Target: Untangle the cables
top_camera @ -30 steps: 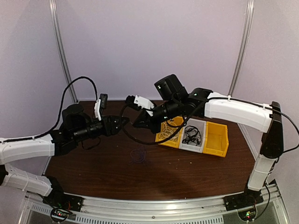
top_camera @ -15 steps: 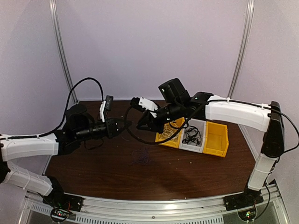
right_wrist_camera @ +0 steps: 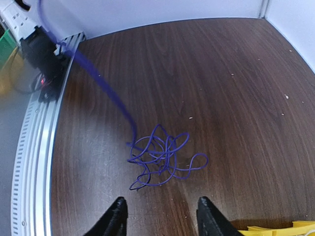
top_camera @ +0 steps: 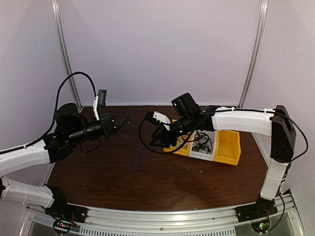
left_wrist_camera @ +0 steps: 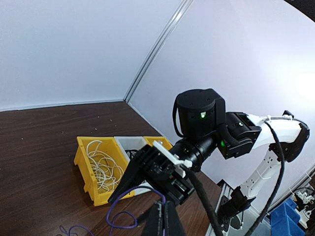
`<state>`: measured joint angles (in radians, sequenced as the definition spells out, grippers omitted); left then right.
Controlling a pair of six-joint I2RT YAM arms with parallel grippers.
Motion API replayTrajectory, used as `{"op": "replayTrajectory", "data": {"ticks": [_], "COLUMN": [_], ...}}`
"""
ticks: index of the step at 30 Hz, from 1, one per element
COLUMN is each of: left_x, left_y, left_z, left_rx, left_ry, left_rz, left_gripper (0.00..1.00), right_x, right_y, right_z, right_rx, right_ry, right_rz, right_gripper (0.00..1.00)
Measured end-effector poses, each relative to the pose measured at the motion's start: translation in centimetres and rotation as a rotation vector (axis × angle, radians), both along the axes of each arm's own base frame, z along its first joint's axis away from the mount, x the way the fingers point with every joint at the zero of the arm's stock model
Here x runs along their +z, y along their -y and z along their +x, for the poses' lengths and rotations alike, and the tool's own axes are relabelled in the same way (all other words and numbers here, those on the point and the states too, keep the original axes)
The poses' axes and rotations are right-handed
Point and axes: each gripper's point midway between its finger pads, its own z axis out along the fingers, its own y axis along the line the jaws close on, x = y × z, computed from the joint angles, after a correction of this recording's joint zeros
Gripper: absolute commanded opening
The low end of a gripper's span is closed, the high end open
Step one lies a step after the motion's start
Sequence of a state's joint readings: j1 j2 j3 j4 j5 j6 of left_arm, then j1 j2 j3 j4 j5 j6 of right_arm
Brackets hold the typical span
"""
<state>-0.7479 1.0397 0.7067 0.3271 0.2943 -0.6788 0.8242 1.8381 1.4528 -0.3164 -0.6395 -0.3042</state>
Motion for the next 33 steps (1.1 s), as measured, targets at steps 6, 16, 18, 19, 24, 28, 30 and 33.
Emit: {"op": "replayTrajectory", "data": {"ticks": [6,16,18,19,24,28,30,33], "left_x": [0.1,-0.3,-0.2,-0.1,0.5,-1.4,-4.3,-9.7], "left_y": [-0.5,-0.6,-0.8,-0.9,-1.6,-2.0,-1.9,-0.7], "left_z": [0.1,0.0,-0.1,-0.2,0.0,0.4,0.2,-1.5], "left_rx": [0.024,0.028,0.03,0.032,0.072,0.103,0.098,0.054], "left_ry": [-0.003,-0.019,-0.018,-0.015,0.013,0.04,0.037,0.032], "left_rz": [0.003,0.018,0.017,0.015,0.018,0.082,0.131,0.228], "left_gripper": [0.0,0.0,0.0,0.0,0.5,0.61,0.65,0.67], "right_x": [0.2,1.3,1.1,1.1,1.4,3.9,6.4,11.2], "right_y": [-0.6,-4.1,-4.4,-4.6,-4.5,-3.8,-3.3,-2.6], "right_z": [-2.3,-1.8,-1.5,-1.4,-1.3,-1.8,-2.1,-2.8], "right_rx": [0.118,0.199,0.192,0.188,0.169,0.162,0.159,0.162], "right_ry": [-0.068,-0.179,-0.197,-0.205,-0.214,-0.195,-0.167,-0.113], "right_rz": [0.056,0.153,0.157,0.158,0.159,0.173,0.205,0.275], "right_gripper": [0.67,0.19,0.0,0.0,0.0,0.0,0.0,0.0]}}
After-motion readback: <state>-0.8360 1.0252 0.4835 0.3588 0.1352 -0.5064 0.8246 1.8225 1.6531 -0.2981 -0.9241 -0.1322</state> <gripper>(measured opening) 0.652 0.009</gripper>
